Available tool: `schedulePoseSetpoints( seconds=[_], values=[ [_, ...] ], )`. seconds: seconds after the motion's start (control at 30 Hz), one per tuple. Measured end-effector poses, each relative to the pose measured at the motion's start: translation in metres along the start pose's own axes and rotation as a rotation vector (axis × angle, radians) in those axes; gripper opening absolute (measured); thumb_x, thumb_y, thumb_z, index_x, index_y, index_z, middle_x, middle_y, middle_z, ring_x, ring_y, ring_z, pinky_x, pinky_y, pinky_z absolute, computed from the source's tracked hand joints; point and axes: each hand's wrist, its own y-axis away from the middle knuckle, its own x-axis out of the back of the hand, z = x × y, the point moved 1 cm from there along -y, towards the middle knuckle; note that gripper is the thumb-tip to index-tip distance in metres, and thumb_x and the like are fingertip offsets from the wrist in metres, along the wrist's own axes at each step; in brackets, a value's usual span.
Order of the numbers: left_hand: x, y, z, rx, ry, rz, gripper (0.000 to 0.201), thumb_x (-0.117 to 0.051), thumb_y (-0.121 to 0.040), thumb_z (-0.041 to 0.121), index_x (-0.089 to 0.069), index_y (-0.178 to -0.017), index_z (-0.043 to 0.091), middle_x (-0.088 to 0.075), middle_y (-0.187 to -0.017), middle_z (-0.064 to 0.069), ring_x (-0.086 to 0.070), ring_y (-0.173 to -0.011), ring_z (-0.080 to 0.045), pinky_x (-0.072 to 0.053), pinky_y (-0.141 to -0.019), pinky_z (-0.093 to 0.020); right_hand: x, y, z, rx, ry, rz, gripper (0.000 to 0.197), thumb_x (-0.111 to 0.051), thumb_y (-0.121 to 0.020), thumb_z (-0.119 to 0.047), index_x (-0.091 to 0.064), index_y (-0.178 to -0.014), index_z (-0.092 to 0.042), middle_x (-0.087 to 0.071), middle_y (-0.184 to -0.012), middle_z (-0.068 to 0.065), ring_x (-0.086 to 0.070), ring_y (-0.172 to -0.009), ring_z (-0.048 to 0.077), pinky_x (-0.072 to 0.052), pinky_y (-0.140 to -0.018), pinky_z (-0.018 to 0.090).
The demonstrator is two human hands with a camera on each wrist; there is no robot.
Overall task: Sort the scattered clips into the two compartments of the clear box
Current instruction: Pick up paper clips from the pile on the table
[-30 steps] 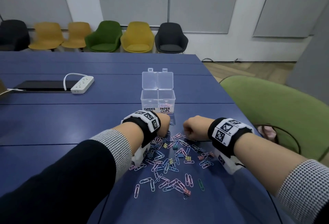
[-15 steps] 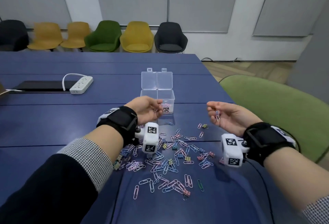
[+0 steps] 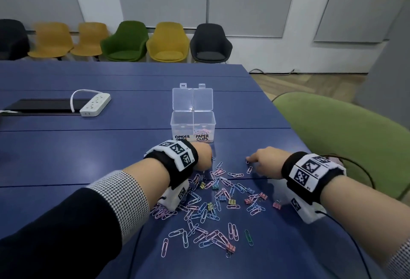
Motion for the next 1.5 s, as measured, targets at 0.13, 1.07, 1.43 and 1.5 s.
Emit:
schedulePoseSetpoints(
  seconds=[0.13, 1.07, 1.43, 1.5],
  values=[
    [0.004, 0.000, 0.016, -0.028, -0.085, 0.042, 0.029, -0.045, -0.096, 0.018, -0.066, -0.107, 0.001, -0.056, -0.077, -0.006, -0.061, -0.095, -0.030, -0.046, -0.075, -0.030, 0.003, 0.002, -0.010, -0.009, 0.105, 0.061, 0.033, -0.054, -0.085, -0.016, -0.065, -0.115, -0.022, -0.066, -0.112, 0.009, -0.063, -0.096, 0.031, -0.043, -0.068, 0.027],
    [-0.001, 0.000, -0.012, 0.014, 1.296, 0.000, 0.020, -0.048, -0.093, 0.010, -0.051, -0.073, 0.008, -0.039, -0.060, -0.005, -0.033, -0.047, -0.014, -0.031, -0.043, -0.020, -0.001, -0.014, -0.002, -0.059, -0.963, 0.020, 0.015, -0.052, -0.084, -0.012, -0.051, -0.068, -0.011, -0.039, -0.061, 0.007, -0.034, -0.047, 0.018, -0.029, -0.043, 0.020],
    [-0.001, 0.006, -0.050, 0.026, 2.062, -0.175, 0.033, -0.033, -0.094, 0.030, -0.047, -0.075, 0.007, -0.048, -0.068, -0.009, -0.041, -0.045, -0.014, -0.033, -0.037, -0.019, 0.013, -0.021, -0.028, 0.049, -1.876, -0.268, 0.033, -0.040, -0.092, -0.025, -0.037, -0.061, -0.016, -0.034, -0.049, -0.002, -0.026, -0.035, 0.007, -0.017, -0.034, 0.012],
    [0.008, 0.002, -0.051, 0.101, 1.845, -0.121, 0.031, -0.036, -0.099, 0.028, -0.043, -0.073, 0.011, -0.043, -0.065, -0.005, -0.036, -0.038, -0.009, -0.026, -0.032, -0.015, 0.020, -0.025, -0.035, -0.006, -1.517, -0.294, 0.042, -0.042, -0.097, -0.032, -0.035, -0.058, -0.019, -0.025, -0.044, -0.006, -0.020, -0.032, 0.006, -0.014, -0.036, 0.009]
  ],
)
